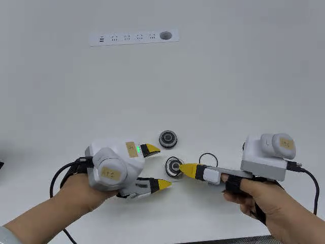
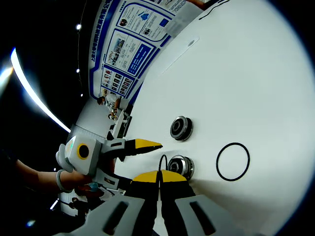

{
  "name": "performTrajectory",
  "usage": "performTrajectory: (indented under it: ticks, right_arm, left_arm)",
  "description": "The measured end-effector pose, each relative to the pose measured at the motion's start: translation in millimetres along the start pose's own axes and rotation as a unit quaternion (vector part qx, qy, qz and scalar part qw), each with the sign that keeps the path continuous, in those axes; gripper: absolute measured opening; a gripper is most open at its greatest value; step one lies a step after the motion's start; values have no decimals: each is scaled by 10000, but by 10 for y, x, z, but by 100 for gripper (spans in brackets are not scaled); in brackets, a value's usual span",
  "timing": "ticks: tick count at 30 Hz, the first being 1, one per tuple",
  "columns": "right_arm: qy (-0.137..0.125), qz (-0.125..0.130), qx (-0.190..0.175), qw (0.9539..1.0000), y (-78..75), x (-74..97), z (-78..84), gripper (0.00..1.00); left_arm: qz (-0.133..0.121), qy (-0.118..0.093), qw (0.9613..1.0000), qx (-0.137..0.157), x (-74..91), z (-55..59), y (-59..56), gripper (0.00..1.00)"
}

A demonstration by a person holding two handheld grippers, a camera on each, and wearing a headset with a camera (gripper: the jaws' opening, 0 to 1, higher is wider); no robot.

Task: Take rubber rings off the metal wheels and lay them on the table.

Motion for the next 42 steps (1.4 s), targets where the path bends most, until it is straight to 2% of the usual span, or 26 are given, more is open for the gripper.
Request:
performTrajectory:
  ticks: [8, 19, 26, 32, 42]
  right_arm:
    - [-138, 0, -44, 9999, 17, 100, -24, 2]
    - [-453, 266, -202, 9984, -143, 383, -58, 2]
    - [-576, 377, -263, 9973, -204, 476, -83, 2]
    - [-673, 541, -383, 9955, -339, 524, -106, 2]
    - [-551, 817, -360, 9945, -494, 538, -108, 2]
  left_arm:
    - [-82, -45, 9999, 118, 39, 31, 25, 54]
    - [-190, -72, 9995, 237, 75, 67, 61, 57]
    - [-229, -86, 9992, 308, 89, 80, 59, 61]
    - [-271, -80, 9990, 343, 109, 98, 60, 61]
    - [-297, -48, 9988, 379, 128, 133, 69, 60]
Point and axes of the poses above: the centre of the closed fingertips' face, and the gripper's own axes: x roughly backward along the fingers, y roughly to its left, z roughly out of its underside, the point moved 10 cm from there along x, roughly backward along the fingers, and after that the axes turned 4 degrees about x, right-handed, at the moved point
